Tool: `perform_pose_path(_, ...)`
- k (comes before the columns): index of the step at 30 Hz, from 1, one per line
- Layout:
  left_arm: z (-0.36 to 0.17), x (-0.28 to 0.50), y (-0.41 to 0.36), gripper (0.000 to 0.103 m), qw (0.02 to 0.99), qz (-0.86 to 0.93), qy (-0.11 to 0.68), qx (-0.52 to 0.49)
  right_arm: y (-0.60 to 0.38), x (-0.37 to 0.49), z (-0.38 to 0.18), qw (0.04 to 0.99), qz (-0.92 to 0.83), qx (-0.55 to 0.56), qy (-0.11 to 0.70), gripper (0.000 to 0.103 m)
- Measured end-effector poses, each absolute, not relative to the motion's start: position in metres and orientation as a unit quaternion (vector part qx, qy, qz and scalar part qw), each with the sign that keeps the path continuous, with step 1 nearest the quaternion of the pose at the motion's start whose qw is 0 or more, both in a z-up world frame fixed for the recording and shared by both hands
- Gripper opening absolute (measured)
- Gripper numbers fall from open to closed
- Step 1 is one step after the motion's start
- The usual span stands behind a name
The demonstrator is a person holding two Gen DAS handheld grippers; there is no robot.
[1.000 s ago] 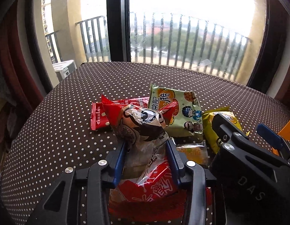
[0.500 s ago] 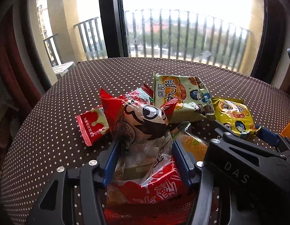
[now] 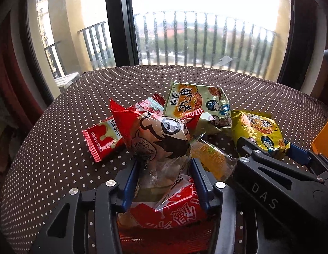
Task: Organize snacks
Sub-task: 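Lift both bags and carry them over the orange box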
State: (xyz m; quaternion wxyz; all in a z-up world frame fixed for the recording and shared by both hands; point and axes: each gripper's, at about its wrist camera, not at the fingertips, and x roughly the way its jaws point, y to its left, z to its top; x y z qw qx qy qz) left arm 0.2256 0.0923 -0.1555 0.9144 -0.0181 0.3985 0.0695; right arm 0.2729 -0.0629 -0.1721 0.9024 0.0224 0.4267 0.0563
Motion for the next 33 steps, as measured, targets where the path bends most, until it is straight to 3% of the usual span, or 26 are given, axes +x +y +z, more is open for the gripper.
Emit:
perform_pose_path(14, -0.146, 0.178, 0.073, 0.040, 0.916, 0.041, 0.397, -0.043, -0.082, 0.214, -0.160, 0.905, 0.054, 0.045, 0.419, 0.077)
perform_pose_path(33, -0.098, 0.120, 0.042, 0.038, 0.938, 0.025, 0.345, -0.038, -0.114, 0.149, -0.113, 0.928, 0.054, 0.066, 0.362, 0.077)
